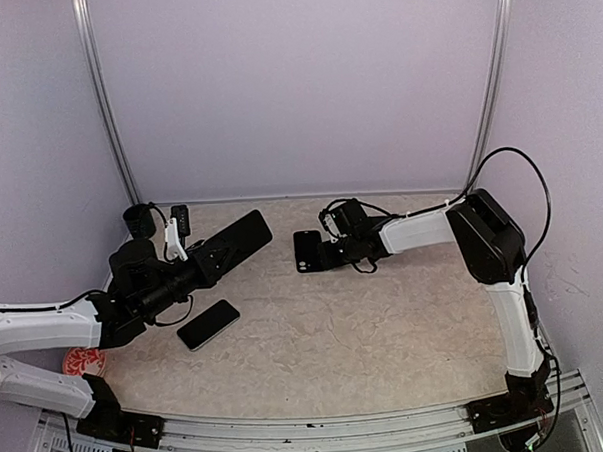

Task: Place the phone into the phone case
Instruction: Pick up the phone case from the center of the board.

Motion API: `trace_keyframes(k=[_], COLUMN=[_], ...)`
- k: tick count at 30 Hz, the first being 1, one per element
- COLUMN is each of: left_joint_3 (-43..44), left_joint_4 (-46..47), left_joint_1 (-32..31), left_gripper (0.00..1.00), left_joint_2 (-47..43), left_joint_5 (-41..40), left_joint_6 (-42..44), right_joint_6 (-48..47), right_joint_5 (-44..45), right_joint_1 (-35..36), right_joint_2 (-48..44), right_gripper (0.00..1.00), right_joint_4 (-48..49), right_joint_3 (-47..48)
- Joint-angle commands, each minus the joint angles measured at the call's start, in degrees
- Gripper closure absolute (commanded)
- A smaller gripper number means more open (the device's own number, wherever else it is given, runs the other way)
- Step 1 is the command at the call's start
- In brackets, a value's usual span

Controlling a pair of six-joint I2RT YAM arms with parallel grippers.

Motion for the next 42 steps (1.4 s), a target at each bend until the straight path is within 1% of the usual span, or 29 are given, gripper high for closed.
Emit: trace_keyframes(k=[1, 8, 12, 14, 16, 22, 23, 26, 27, 30, 36, 42], left_joint_3=[-0.21, -0.3, -0.41, -0.6, -0.79, -1.0, -1.0, -0.78, -0.79, -0.82, -1.29, -0.64], left_joint_4=[5.11, 5.34, 5.36, 5.25, 5.24, 5.7, 5.85, 6.28, 6.37, 6.48, 6.45, 6.29], left_joint_1=[0.32, 0.34, 0.4, 0.42, 0.4, 0.49, 0.48, 0.57, 0.57, 0.58, 0.75, 0.84], left_gripper=[1.0, 1.0, 1.0, 1.0, 1.0, 1.0, 1.0, 1.0, 1.0, 1.0, 1.0, 1.0], left_joint_2=[0.11, 0.46, 0.37, 0.18, -0.08, -0.07, 0.04, 0.54, 0.71, 0.94, 0.68, 1.7], left_joint_5=[-0.85, -1.0, -1.08, -1.25, -1.4, -1.2, -1.11, -0.8, -0.7, -0.48, -0.21, 0.68], left_joint_6=[-0.57, -0.39, -0.31, -0.2, -0.25, -0.39, -0.42, -0.59, -0.69, -0.79, -0.92, -0.92], right_joint_6=[-0.16, 0.74, 0.98, 1.3, 1.75, 3.0, 3.01, 3.05, 3.37, 4.88, 8.03, 5.33], right_joint_5=[2.09, 1.19, 0.98, 0.99, 0.35, -1.08, -1.33, -3.11, -4.17, -8.55, -18.03, -17.52], right_joint_1=[0.59, 0.44, 0.48, 0.39, 0.07, -0.72, -0.77, -0.9, -1.14, -2.2, -5.18, -5.21], right_joint_2=[1.93, 4.22, 5.89, 6.16, 6.4, 6.05, 5.88, 5.39, 5.25, 4.17, 0.35, -2.38], right_gripper=[0.56, 0.7, 0.72, 0.74, 0.81, 0.83, 0.86, 0.98, 1.0, 1.0, 1.0, 1.0], right_joint_4=[-1.81, -3.78, -5.41, -5.62, -5.86, -6.03, -5.75, -4.57, -4.0, -0.64, 10.11, 10.05], right_joint_3=[2.54, 6.98, 9.58, 9.85, 9.86, 8.73, 8.46, 7.64, 7.13, 3.93, -5.37, -7.57])
